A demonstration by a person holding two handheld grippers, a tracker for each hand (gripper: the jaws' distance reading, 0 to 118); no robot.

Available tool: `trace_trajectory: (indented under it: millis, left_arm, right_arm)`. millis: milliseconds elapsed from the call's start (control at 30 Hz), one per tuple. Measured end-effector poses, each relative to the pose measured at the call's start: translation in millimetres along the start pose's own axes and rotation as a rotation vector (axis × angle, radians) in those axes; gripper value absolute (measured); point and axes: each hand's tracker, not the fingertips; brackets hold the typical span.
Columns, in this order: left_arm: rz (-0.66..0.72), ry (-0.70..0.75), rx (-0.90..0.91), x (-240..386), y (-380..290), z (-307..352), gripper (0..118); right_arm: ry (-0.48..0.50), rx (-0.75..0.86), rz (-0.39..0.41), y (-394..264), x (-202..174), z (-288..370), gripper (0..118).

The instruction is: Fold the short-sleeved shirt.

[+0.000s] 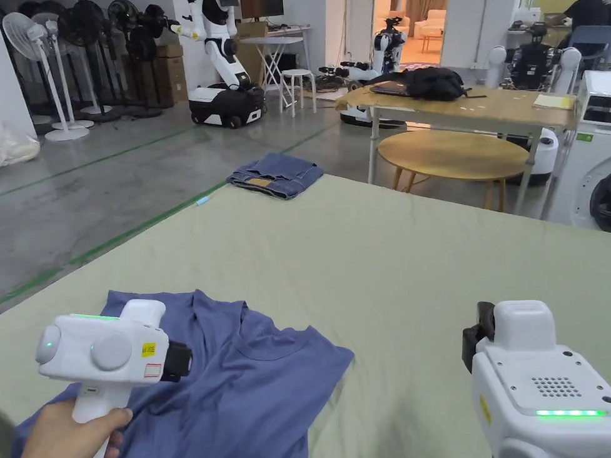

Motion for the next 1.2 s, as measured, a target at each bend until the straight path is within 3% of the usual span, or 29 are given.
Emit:
trace_trajectory:
  millis: [300,467,533,567,633,767,933,1200]
  left_arm:
    - [0.072,-0.168,-0.204,3.8,-4.1,-62.1,63]
    - [-0.087,0.001,-0.232,30.9,-7.1,-80.0,66]
    - [-0.131,0.036,-0.223,42.3,-7.5,-76.9,58]
    - [-0.17,0.036,-0.209,47.9,-10.0,-75.7,45]
    - [-0.209,0.018,-0.181,55.8,-12.6,-72.3,0]
    - [-0.305,0.054,-0.154,63.7,-21.0,-76.2,0]
    - [-0.122,-0.051,-0.051,44.0,-15.2,-53.4,0]
    - [-0.105,-0.097,0.122,51.5,15.8,-5.7,0]
  right_arm:
    - [-0.031,-0.06,0.007,-15.6,19.4,1.0,0]
    - [-0.042,-0.089,0.01,-23.4,26.5,1.9,0]
    - [-0.046,-0.096,0.017,-25.9,27.6,2.7,0]
    - [-0.046,-0.099,0.019,-27.2,28.1,2.9,0]
    - [-0.047,-0.106,0.021,-29.2,28.5,2.9,0]
    - [-0.045,-0.121,0.006,-32.1,31.0,4.2,0]
    - [-0.066,-0.1,-0.065,-27.9,42.5,12.7,0]
    - [-0.137,-0.003,-0.125,-8.2,75.9,30.0,0]
